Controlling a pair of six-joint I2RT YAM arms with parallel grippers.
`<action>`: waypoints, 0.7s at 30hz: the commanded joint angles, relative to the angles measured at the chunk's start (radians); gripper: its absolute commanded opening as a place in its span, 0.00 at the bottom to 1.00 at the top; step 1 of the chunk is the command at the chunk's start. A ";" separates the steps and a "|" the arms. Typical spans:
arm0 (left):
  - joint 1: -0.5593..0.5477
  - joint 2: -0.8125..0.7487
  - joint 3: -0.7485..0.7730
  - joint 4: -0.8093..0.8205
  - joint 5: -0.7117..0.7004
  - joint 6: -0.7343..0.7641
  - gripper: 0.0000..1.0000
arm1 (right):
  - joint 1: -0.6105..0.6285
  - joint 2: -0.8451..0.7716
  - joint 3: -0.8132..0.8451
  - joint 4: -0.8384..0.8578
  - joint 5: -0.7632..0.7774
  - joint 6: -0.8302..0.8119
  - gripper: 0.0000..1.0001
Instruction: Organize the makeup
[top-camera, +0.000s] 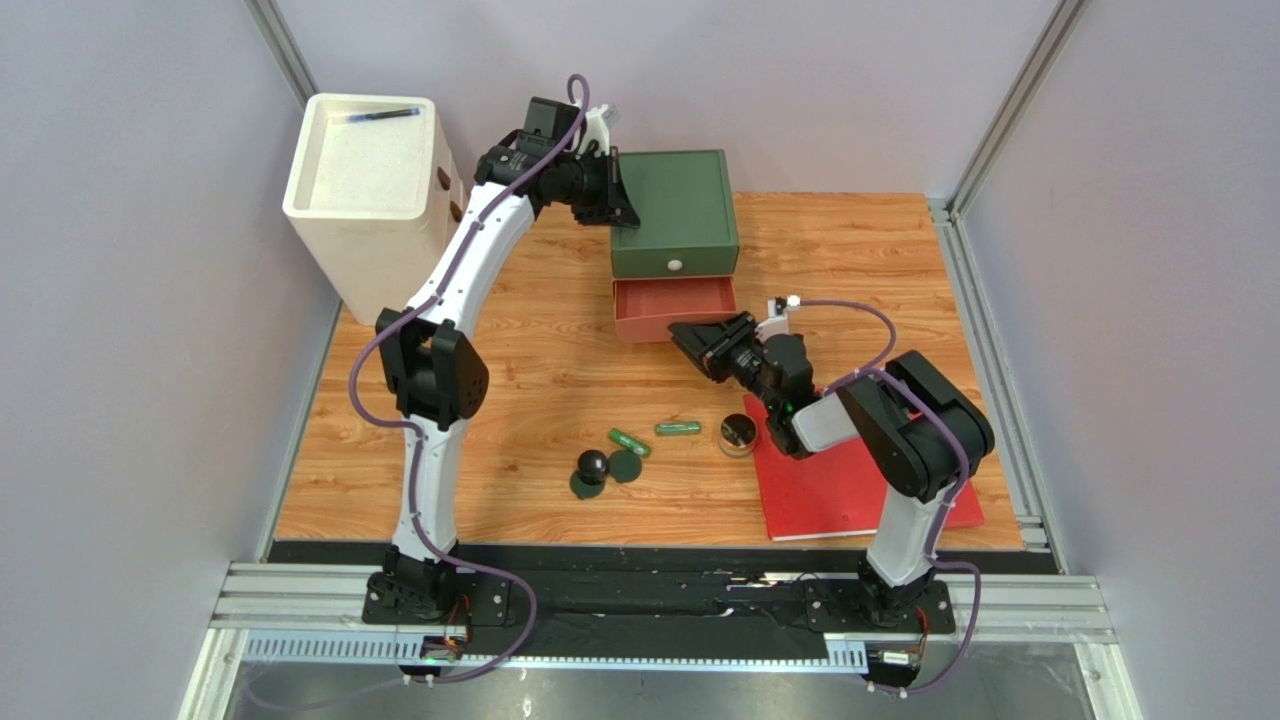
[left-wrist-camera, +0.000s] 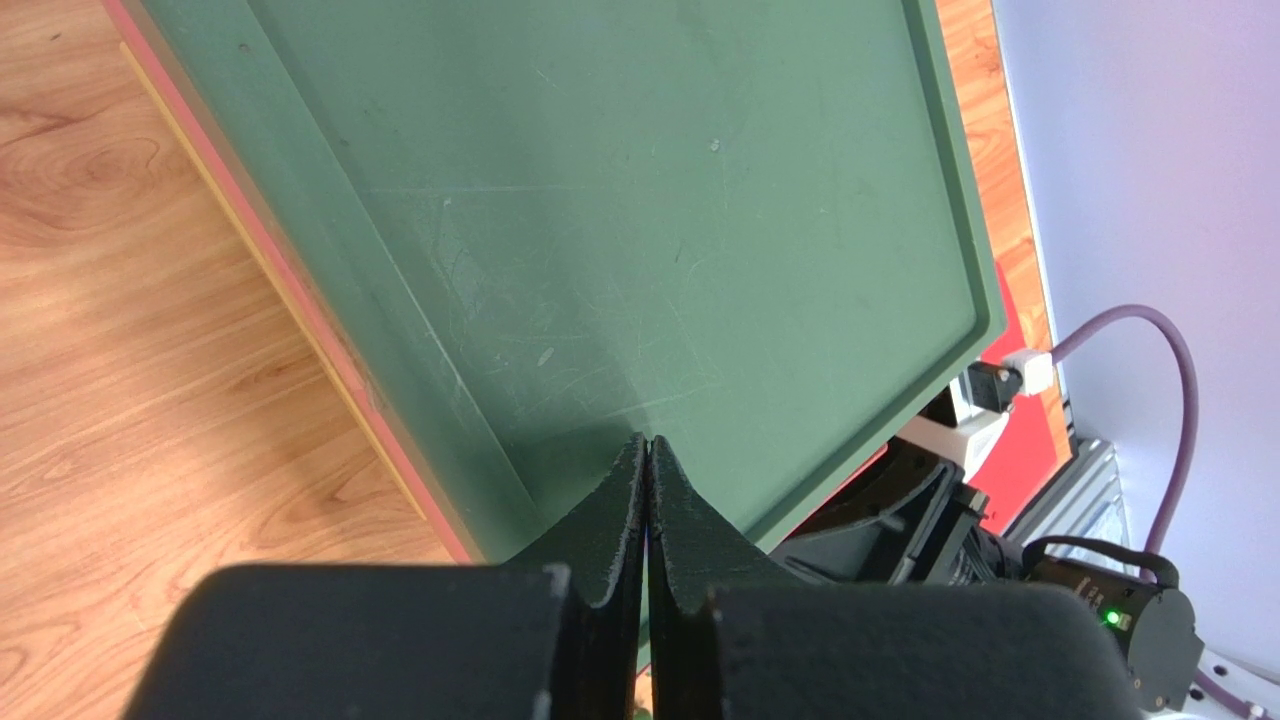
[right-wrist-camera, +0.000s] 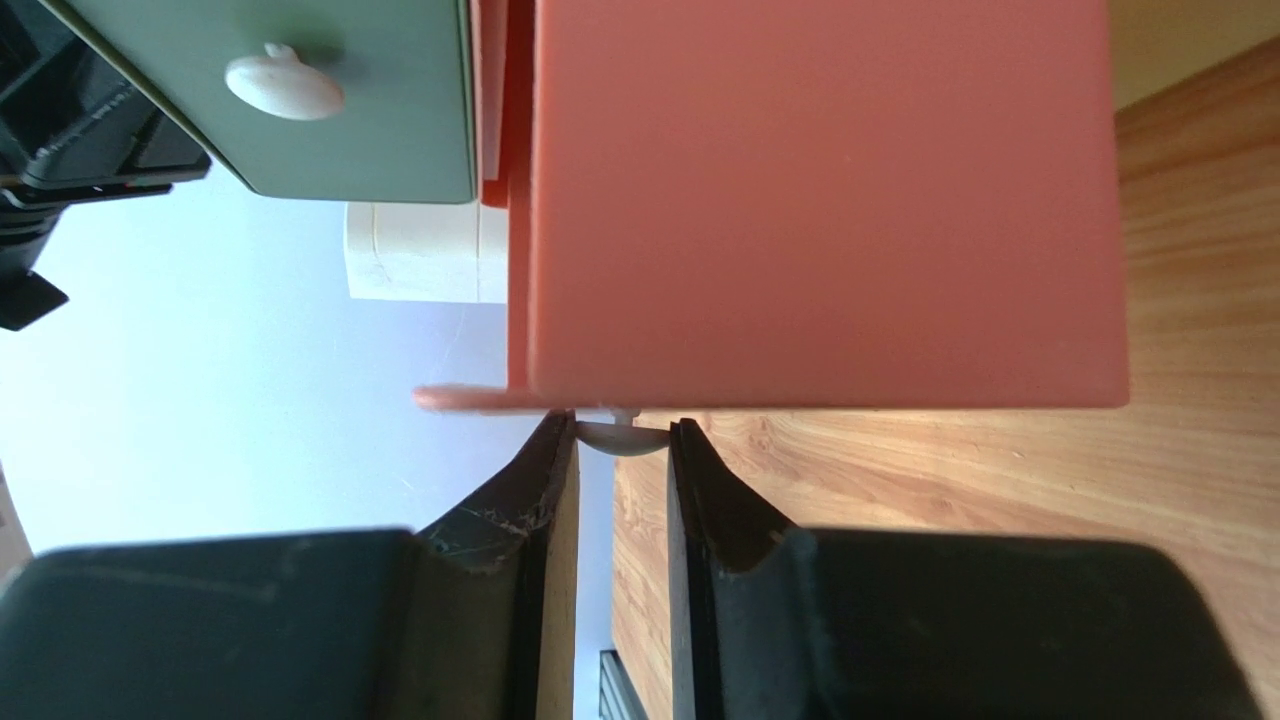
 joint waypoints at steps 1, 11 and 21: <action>-0.003 0.053 -0.015 -0.139 -0.047 0.031 0.00 | 0.013 -0.058 -0.013 -0.044 -0.020 -0.028 0.10; -0.003 0.051 -0.015 -0.143 -0.050 0.038 0.00 | 0.016 -0.293 0.056 -0.539 -0.012 -0.299 0.65; -0.003 0.046 -0.044 -0.143 -0.054 0.051 0.00 | 0.036 -0.480 0.265 -1.317 0.079 -0.825 0.68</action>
